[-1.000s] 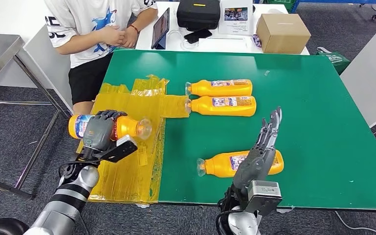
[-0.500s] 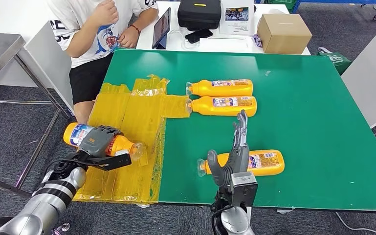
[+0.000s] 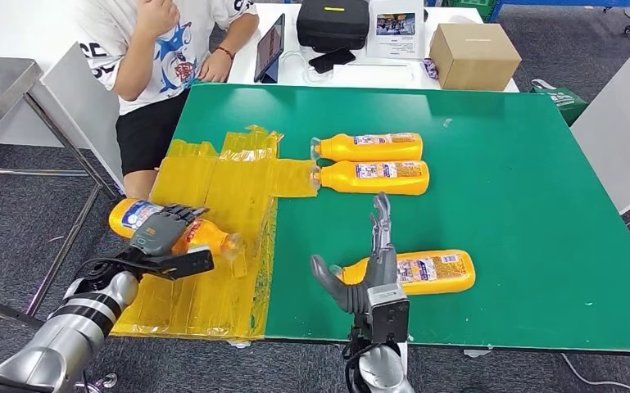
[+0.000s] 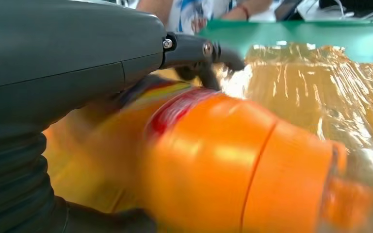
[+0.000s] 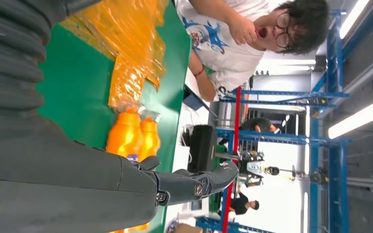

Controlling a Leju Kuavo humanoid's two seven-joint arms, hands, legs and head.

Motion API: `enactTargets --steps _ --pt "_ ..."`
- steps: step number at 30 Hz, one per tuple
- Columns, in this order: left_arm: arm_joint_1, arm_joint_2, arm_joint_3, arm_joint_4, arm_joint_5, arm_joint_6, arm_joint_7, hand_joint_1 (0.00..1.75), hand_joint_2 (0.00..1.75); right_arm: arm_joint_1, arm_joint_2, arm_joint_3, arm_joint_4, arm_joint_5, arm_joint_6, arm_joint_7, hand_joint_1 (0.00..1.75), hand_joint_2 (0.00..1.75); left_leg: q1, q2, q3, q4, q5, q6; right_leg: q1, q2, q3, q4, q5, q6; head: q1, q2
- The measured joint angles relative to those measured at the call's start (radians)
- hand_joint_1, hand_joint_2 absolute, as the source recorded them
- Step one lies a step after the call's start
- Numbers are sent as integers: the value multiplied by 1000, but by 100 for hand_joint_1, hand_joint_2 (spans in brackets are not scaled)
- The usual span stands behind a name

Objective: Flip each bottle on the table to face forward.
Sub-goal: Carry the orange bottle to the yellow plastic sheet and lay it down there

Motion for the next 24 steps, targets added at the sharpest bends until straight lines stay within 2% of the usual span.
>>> enactTargets --steps 5,13,17,20,24 --pt "11 25 -9 -14 130 -133 -59 0 175 -12 7 -3 38 -1 16 0 0 175 0 -3 3 0 0 0 0 -1 4 0 -1 -1 0 0" --pt "24 71 -37 -44 254 -259 -89 0 175 -29 15 -6 81 -2 32 0 0 175 0 -5 10 -1 -1 -1 0 -2 11 0 -2 -2 0 0" --pt "46 98 -44 -69 367 -323 -123 0 0 -38 16 -6 101 -4 33 0 0 175 0 -4 11 -1 0 -1 0 -2 12 0 -2 -2 0 0" --pt "94 93 -24 -121 470 -296 -158 0 0 -42 16 -7 115 -1 34 0 0 175 0 -3 11 -1 0 -1 0 -2 10 0 -2 -2 0 0" --pt "180 12 47 -226 545 -143 -153 0 0 -43 24 -7 129 17 34 4 0 175 0 -5 6 0 1 -1 0 -2 6 0 -2 -2 0 0"
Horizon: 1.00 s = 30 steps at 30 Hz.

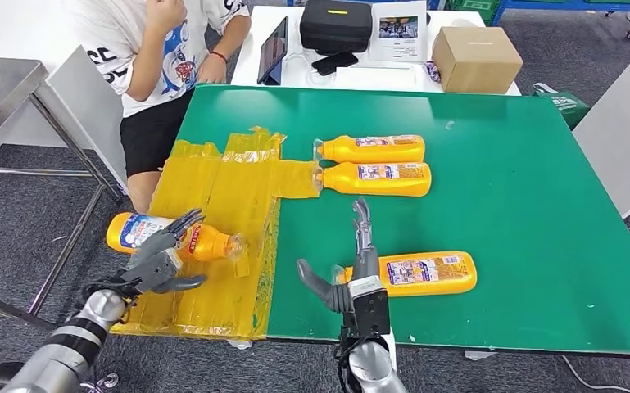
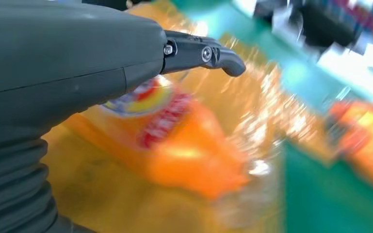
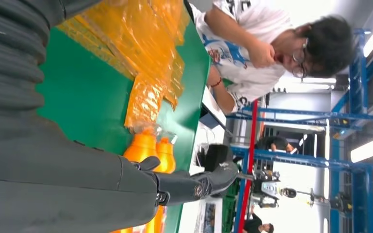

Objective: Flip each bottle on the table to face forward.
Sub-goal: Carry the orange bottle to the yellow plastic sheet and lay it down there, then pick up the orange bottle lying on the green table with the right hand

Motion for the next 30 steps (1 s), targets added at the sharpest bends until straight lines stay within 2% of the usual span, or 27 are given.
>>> enactTargets --steps 6,12,16,20,23,27,30 --pt "60 -130 126 -162 111 147 -18 0 0 -3 7 6 14 37 -2 30 0 175 -1 1 -4 0 0 0 -1 1 -4 0 1 1 0 0" --pt "81 -194 196 -247 146 188 -37 0 0 -7 6 14 23 56 -3 42 0 175 0 1 -5 0 0 0 0 1 -5 0 1 1 0 0" --pt "86 -244 250 -312 241 298 -95 0 175 -13 1 29 35 117 -6 78 0 175 1 1 -7 0 0 0 1 1 -7 0 1 1 0 0" --pt "90 -286 288 -385 341 347 -109 0 175 -23 -20 47 51 222 -4 144 0 175 1 1 -8 0 0 0 1 0 -7 0 1 1 0 0" --pt "109 -299 297 -431 382 342 -106 0 175 -37 -74 48 45 326 47 245 0 175 -1 1 -8 0 0 0 0 0 -7 0 1 1 0 0" --pt "171 -312 311 -451 399 289 -65 0 175 -37 -206 35 -21 464 191 425 0 175 -3 0 -8 1 -1 1 -3 0 -7 -2 1 1 -1 0" --pt "234 -329 312 -447 403 246 -43 0 175 -20 -313 8 -85 509 275 487 0 175 -3 0 -9 1 -1 2 -3 0 -7 -3 1 1 0 0"
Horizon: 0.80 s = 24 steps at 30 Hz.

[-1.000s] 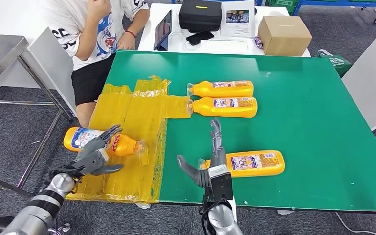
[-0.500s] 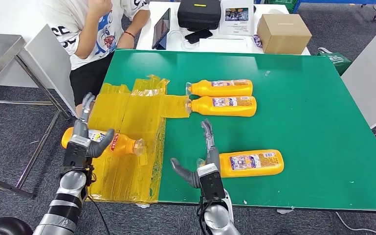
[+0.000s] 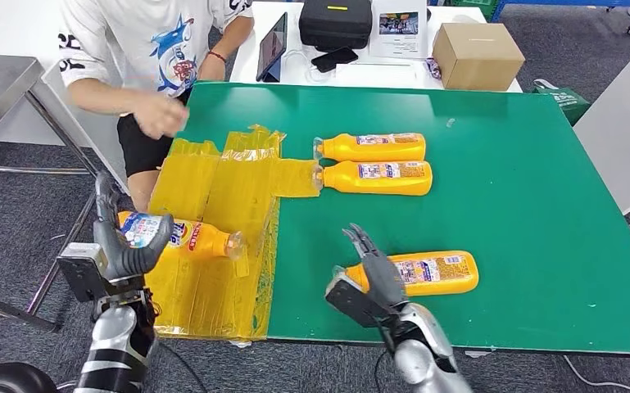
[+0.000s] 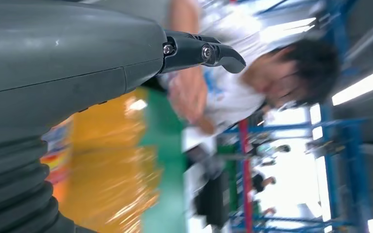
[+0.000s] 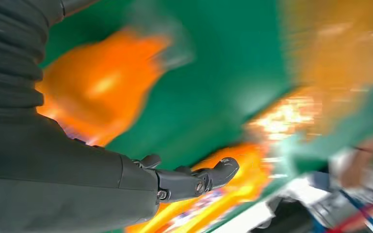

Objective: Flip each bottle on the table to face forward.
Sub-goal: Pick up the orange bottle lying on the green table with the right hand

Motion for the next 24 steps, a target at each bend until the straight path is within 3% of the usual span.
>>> enactTargets --steps 5,15,24 --pt "60 -29 0 10 2 -18 8 0 175 26 -105 -32 -71 21 33 27 0 175 0 1 -1 0 -1 1 0 0 -1 0 0 0 0 0" --pt "81 -46 -1 12 -2 -39 30 0 175 41 -166 -39 -121 33 52 53 0 175 2 1 0 0 -1 1 3 0 -1 0 0 0 0 0" --pt "94 -50 -5 66 -63 -42 15 0 175 112 -264 -72 -185 -50 161 56 0 175 1 1 -1 0 -2 2 1 0 -1 0 0 0 -1 0"
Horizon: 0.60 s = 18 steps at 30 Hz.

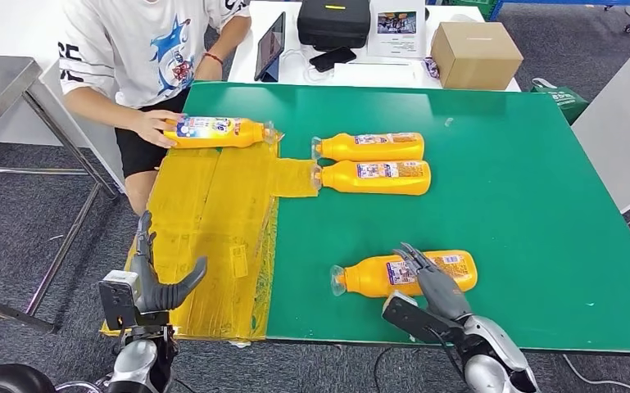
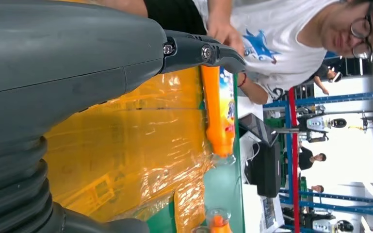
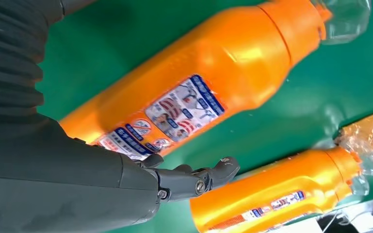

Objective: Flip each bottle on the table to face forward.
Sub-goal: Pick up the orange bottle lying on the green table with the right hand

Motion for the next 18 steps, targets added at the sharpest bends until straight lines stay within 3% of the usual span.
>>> enactTargets --steps 9,18 --pt "-14 0 -1 41 -3 -8 -3 0 175 -6 -33 3 6 0 42 16 0 175 1 0 1 0 0 0 1 0 0 0 0 0 0 0" --pt "-52 0 -20 119 3 -23 -4 0 175 -106 -117 9 125 -29 102 73 0 175 -1 -1 2 0 1 1 -1 0 3 0 1 1 0 0"
